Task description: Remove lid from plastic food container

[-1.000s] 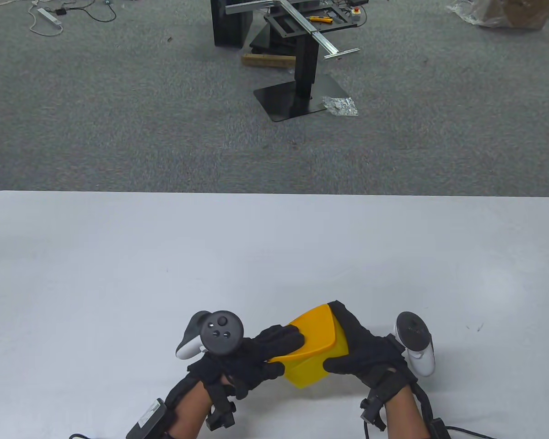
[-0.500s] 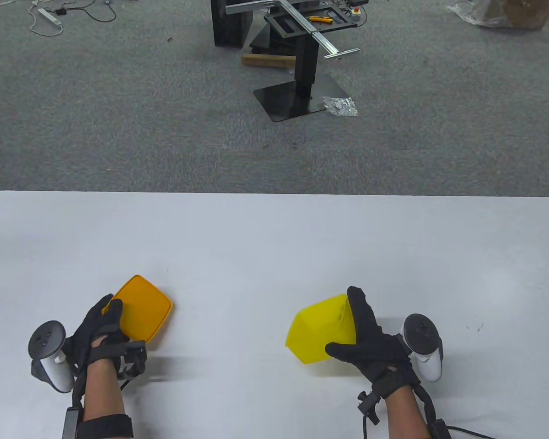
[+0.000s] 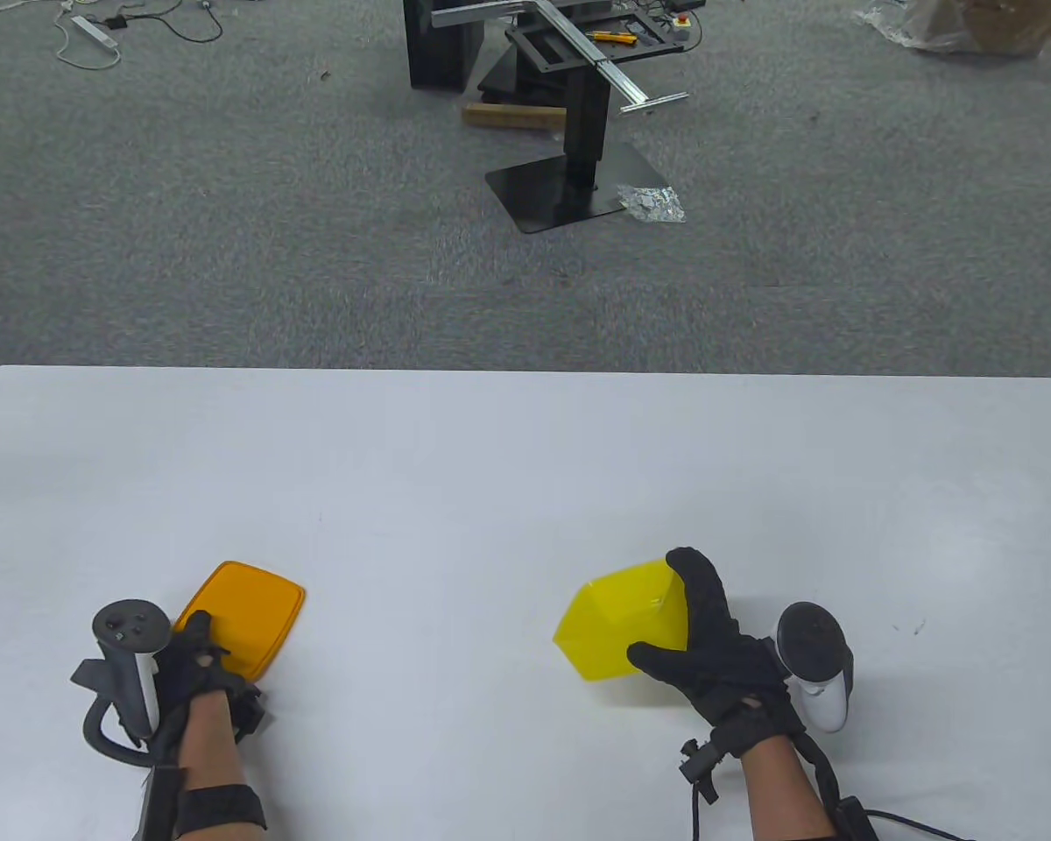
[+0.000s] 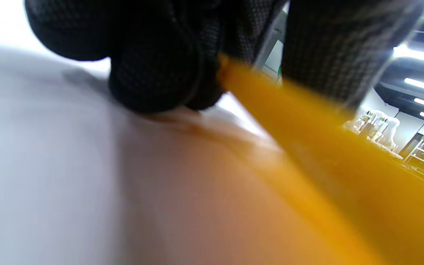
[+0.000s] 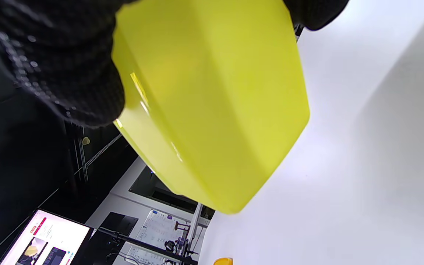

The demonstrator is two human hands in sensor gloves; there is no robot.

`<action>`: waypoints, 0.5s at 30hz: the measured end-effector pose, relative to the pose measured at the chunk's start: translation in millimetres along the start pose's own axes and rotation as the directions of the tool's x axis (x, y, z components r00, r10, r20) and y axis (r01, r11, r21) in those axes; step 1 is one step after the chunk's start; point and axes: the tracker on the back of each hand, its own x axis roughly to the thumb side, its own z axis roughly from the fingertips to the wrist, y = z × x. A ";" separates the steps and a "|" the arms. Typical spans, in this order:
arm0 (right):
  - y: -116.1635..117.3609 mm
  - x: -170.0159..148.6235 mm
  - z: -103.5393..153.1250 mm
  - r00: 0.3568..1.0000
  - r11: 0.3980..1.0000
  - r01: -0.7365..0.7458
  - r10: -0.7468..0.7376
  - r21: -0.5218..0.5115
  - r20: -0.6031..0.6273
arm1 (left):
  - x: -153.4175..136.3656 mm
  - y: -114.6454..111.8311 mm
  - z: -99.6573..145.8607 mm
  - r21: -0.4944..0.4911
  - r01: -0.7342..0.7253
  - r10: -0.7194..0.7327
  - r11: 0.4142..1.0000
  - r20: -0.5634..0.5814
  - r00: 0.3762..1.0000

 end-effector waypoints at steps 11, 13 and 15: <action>-19.9 14.2 8.3 0.998 0.994 -0.065 0.066 -0.092 0.006 | 104.2 4.5 102.5 -0.311 0.201 0.137 0.929 0.793 0.594; -27.8 18.0 11.7 0.993 0.983 -0.120 0.121 -0.141 0.002 | 113.7 -13.8 114.5 -0.204 0.353 -0.010 0.913 0.854 0.521; -34.0 20.5 15.4 0.979 0.961 -0.203 0.202 -0.188 -0.027 | 118.0 -27.1 117.1 -0.221 0.435 -0.038 0.873 0.858 0.511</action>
